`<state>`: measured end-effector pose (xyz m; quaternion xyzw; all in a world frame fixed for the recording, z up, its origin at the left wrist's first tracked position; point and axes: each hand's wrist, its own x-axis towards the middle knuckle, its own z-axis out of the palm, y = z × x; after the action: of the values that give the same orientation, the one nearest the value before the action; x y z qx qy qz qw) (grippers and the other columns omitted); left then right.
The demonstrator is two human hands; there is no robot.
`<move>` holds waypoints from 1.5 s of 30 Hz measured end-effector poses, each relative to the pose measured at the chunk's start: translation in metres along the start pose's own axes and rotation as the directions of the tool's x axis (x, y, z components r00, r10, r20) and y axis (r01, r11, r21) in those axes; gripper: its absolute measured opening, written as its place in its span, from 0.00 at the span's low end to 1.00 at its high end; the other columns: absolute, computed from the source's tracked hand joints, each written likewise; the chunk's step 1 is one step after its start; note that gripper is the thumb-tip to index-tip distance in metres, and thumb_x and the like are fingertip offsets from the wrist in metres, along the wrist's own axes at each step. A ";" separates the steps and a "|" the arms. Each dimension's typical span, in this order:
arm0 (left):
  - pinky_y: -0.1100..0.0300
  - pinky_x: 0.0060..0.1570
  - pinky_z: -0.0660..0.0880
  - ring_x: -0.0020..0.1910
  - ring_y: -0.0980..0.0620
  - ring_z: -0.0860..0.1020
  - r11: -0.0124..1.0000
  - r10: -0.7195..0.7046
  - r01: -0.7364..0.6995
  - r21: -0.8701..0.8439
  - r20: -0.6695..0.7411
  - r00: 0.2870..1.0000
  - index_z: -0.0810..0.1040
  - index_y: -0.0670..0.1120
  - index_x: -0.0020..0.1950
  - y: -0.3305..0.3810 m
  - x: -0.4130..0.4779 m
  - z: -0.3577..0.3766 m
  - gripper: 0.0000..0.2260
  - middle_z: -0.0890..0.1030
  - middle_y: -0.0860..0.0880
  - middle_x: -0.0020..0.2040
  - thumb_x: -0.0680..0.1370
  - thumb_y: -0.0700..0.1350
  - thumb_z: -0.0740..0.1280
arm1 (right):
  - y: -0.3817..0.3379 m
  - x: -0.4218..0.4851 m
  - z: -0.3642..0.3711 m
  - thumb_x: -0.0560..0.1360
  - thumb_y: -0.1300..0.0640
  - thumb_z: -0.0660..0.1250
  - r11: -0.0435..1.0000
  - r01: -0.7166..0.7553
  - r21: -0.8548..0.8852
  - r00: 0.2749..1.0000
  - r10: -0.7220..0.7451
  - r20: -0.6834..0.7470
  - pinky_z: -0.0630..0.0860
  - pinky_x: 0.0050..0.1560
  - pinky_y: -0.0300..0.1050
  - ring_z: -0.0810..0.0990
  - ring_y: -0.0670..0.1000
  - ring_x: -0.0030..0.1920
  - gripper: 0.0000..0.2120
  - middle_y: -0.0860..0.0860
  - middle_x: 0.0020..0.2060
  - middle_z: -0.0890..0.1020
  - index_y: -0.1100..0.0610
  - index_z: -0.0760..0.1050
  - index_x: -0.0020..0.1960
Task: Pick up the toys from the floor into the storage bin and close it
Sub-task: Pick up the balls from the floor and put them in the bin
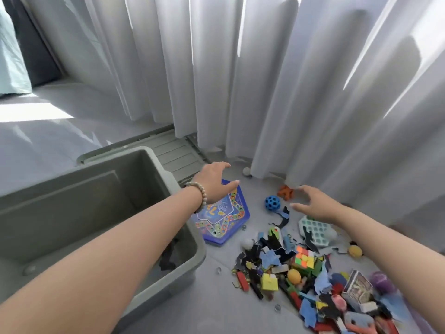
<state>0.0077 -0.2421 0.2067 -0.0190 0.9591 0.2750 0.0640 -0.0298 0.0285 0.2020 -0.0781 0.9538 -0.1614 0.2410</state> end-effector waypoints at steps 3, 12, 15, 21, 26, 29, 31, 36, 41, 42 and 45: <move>0.52 0.67 0.66 0.69 0.48 0.66 0.999 -0.035 0.036 -0.006 0.129 0.991 0.63 0.47 0.72 0.021 0.031 0.045 0.27 0.67 0.48 0.71 0.77 0.57 0.62 | 0.057 0.008 0.015 0.75 0.44 0.65 0.994 -0.082 0.067 0.996 0.078 0.053 0.62 0.70 0.48 0.65 0.53 0.71 0.33 0.53 0.74 0.62 0.54 0.57 0.74; 0.54 0.69 0.63 0.71 0.46 0.64 0.995 -0.102 0.101 0.018 0.340 0.935 0.58 0.46 0.74 0.019 0.131 0.192 0.32 0.62 0.44 0.74 0.76 0.56 0.65 | 0.157 0.105 0.070 0.72 0.43 0.68 0.919 -0.167 0.357 0.986 0.150 0.075 0.63 0.68 0.47 0.65 0.52 0.70 0.35 0.51 0.72 0.63 0.50 0.58 0.74; 0.55 0.69 0.62 0.72 0.46 0.63 0.998 -0.061 0.070 -0.012 0.345 0.937 0.56 0.49 0.75 0.017 0.160 0.225 0.34 0.61 0.45 0.74 0.74 0.57 0.66 | 0.170 0.143 0.081 0.73 0.44 0.68 0.865 -0.164 0.475 0.985 0.170 0.031 0.65 0.66 0.45 0.65 0.52 0.69 0.33 0.51 0.72 0.63 0.50 0.60 0.73; 0.54 0.69 0.64 0.69 0.47 0.66 0.996 0.007 0.028 -0.090 0.363 0.932 0.60 0.54 0.74 0.012 0.204 0.271 0.35 0.65 0.47 0.71 0.71 0.57 0.71 | 0.165 0.199 0.087 0.75 0.46 0.66 0.789 -0.061 0.611 0.993 0.111 -0.044 0.61 0.61 0.36 0.65 0.49 0.70 0.24 0.48 0.68 0.68 0.49 0.67 0.69; 0.57 0.57 0.74 0.57 0.50 0.76 0.985 -0.018 0.079 -0.152 0.362 0.932 0.66 0.53 0.66 -0.002 0.221 0.287 0.30 0.76 0.49 0.61 0.68 0.56 0.73 | 0.152 0.247 0.083 0.77 0.54 0.65 0.773 -0.029 0.634 0.993 0.094 -0.070 0.65 0.35 0.16 0.74 0.50 0.56 0.19 0.51 0.56 0.74 0.58 0.70 0.66; 0.63 0.50 0.74 0.50 0.54 0.76 0.972 -0.031 0.095 -0.214 0.285 0.958 0.67 0.53 0.63 -0.013 0.227 0.278 0.27 0.76 0.51 0.56 0.69 0.55 0.73 | 0.147 0.277 0.091 0.74 0.44 0.67 0.777 -0.078 0.624 0.990 0.135 -0.045 0.72 0.41 0.25 0.74 0.44 0.48 0.27 0.49 0.57 0.72 0.50 0.66 0.70; 0.64 0.48 0.72 0.49 0.55 0.75 0.974 -0.030 0.089 -0.208 0.272 0.962 0.67 0.52 0.63 -0.021 0.228 0.270 0.26 0.75 0.53 0.54 0.69 0.54 0.73 | 0.147 0.294 0.102 0.65 0.31 0.64 0.807 -0.142 0.573 0.982 0.187 -0.020 0.75 0.57 0.43 0.73 0.51 0.57 0.36 0.49 0.59 0.71 0.43 0.65 0.70; 0.69 0.42 0.71 0.47 0.55 0.75 0.967 -0.062 0.130 -0.218 0.292 0.954 0.66 0.52 0.63 -0.033 0.223 0.264 0.25 0.73 0.54 0.52 0.70 0.53 0.73 | 0.138 0.303 0.121 0.73 0.42 0.64 0.898 -0.194 0.395 0.977 0.215 -0.009 0.62 0.57 0.42 0.62 0.57 0.63 0.16 0.53 0.61 0.66 0.49 0.73 0.58; 0.74 0.38 0.71 0.45 0.57 0.76 0.952 -0.070 0.136 -0.274 0.238 0.969 0.66 0.53 0.62 -0.034 0.217 0.261 0.25 0.74 0.54 0.52 0.70 0.53 0.73 | 0.145 0.283 0.135 0.74 0.58 0.66 0.887 -0.136 0.442 0.980 0.185 -0.070 0.61 0.52 0.38 0.63 0.56 0.60 0.04 0.49 0.53 0.63 0.53 0.71 0.43; 0.74 0.37 0.71 0.46 0.57 0.76 0.947 -0.068 0.134 -0.291 0.226 0.972 0.67 0.53 0.62 -0.033 0.214 0.259 0.25 0.74 0.54 0.52 0.70 0.53 0.73 | 0.148 0.277 0.136 0.73 0.61 0.65 0.887 -0.123 0.445 0.978 0.184 -0.097 0.63 0.54 0.38 0.65 0.56 0.59 0.06 0.48 0.51 0.64 0.51 0.72 0.40; 0.73 0.36 0.70 0.47 0.56 0.76 0.929 -0.075 0.148 -0.340 0.219 0.973 0.67 0.52 0.62 -0.030 0.206 0.256 0.26 0.75 0.52 0.54 0.69 0.53 0.74 | 0.156 0.258 0.129 0.71 0.63 0.67 0.866 -0.057 0.496 0.970 0.165 -0.178 0.75 0.57 0.46 0.68 0.55 0.57 0.15 0.47 0.48 0.67 0.44 0.71 0.34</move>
<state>-0.1656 -0.1319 -0.0517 -0.0571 0.8798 0.4393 0.1721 -0.2035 0.0813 -0.0720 0.0582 0.9055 -0.3897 0.1576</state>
